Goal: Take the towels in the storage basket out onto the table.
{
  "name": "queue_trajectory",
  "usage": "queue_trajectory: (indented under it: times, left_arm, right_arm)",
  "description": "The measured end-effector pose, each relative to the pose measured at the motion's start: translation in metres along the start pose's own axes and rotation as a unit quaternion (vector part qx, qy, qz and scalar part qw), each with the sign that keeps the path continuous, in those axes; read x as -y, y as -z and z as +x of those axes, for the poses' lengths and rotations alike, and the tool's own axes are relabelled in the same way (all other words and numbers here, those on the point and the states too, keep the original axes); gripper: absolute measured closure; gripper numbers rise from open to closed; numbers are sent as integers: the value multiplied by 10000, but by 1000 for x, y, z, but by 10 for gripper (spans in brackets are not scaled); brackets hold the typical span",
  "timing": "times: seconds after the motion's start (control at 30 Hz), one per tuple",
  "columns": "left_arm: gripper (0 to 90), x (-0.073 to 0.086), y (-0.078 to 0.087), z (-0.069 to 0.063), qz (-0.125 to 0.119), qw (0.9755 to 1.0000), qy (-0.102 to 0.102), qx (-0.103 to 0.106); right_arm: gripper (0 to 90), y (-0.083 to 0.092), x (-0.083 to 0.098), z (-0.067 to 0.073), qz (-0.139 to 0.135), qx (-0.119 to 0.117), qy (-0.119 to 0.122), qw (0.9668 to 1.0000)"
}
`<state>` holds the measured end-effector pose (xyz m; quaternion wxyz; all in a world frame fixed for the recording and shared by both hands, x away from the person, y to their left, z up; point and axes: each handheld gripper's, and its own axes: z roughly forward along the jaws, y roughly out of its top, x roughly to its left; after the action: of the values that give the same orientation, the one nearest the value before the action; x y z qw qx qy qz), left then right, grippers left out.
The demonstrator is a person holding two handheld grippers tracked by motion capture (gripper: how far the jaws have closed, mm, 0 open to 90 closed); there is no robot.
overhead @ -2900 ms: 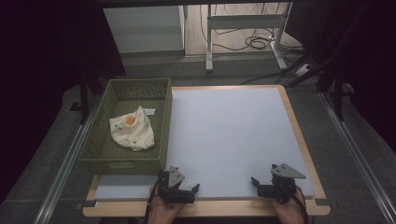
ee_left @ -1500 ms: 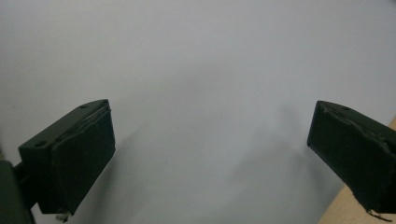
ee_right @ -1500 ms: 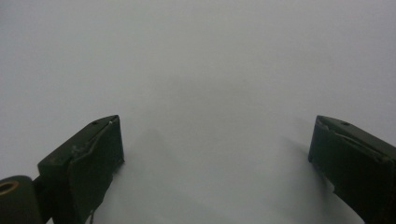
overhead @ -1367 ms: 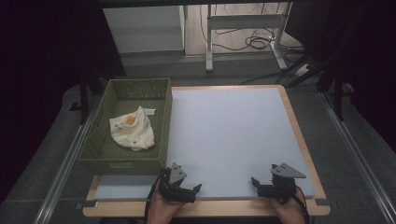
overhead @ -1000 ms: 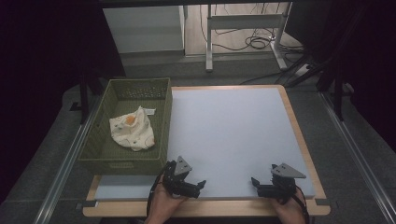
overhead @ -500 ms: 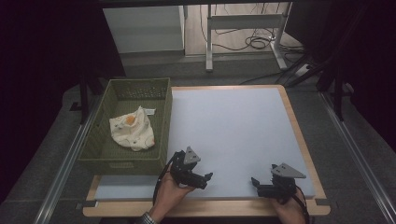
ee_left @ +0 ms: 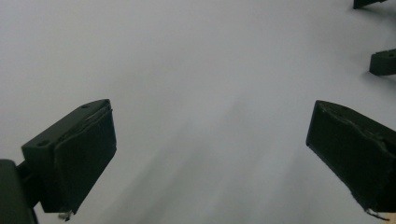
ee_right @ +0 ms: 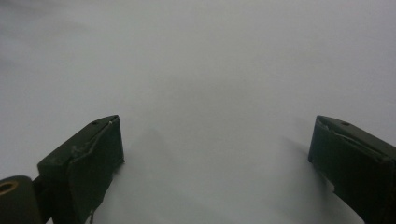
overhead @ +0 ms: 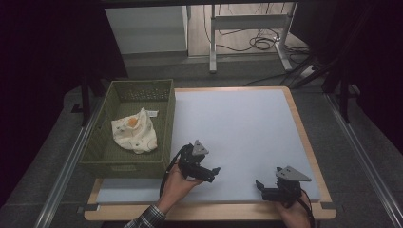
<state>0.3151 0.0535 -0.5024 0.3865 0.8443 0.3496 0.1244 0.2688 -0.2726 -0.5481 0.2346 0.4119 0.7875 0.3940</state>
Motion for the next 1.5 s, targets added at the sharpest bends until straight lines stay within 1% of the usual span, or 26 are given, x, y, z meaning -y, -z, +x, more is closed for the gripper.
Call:
queue_trajectory:
  times: [0.13,0.23,0.33,0.4,0.5,0.67,0.73,0.87,0.97,1.03,1.1,1.17,1.27,1.3,1.4,1.5]
  left_arm:
    - [17,-6,-3,2,-11,10000,-17,-15]
    - [17,-10,-5,5,25,10000,-40,-20]
    - [17,-16,-6,8,19,10000,34,24]
    - [17,-20,-6,9,22,10000,41,24]
    - [17,-28,-7,10,50,10000,21,49]
    - [17,-42,-6,13,88,9999,-55,-5]
    - [18,-47,-6,17,112,9999,-104,-8]
    - [19,-55,-4,24,133,9999,-29,1]
    - [19,-62,-3,28,159,9999,-31,-57]
    - [19,-68,-2,31,179,9998,-27,-63]
    - [19,-73,0,32,171,9998,-27,-111]
    - [19,-78,3,34,189,9997,-75,-131]
    - [18,-86,9,37,226,9995,-81,-214]
    - [18,-88,11,38,232,9994,-54,-237]
    - [17,-94,18,46,231,9993,-61,-286]
    - [18,-98,24,55,182,9993,-4,-316]
  right_arm:
    - [33,0,0,0,3,-1,-3,10000]
    - [33,0,0,0,-5,0,-18,10000]
    - [33,0,0,0,-9,2,-6,10000]
    - [33,0,0,0,-5,0,-8,10000]
    - [33,0,0,0,-5,-1,-9,10000]
    - [33,0,0,0,-5,-1,-9,10000]
    - [33,0,0,0,-7,-2,-11,10000]
    - [33,0,0,0,-7,-3,-12,10000]
    - [33,0,0,0,-7,-4,-9,10000]
    - [33,0,0,0,-7,-3,-11,10000]
    - [33,0,0,0,-8,-4,-10,10000]
    - [33,0,0,0,-9,-3,-7,10000]
    - [33,0,0,0,-8,-5,-9,10000]
    - [33,0,0,0,-8,-5,-10,10000]
    - [33,0,0,0,-9,-7,-11,10000]
    - [33,0,0,0,-9,-6,-13,10000]
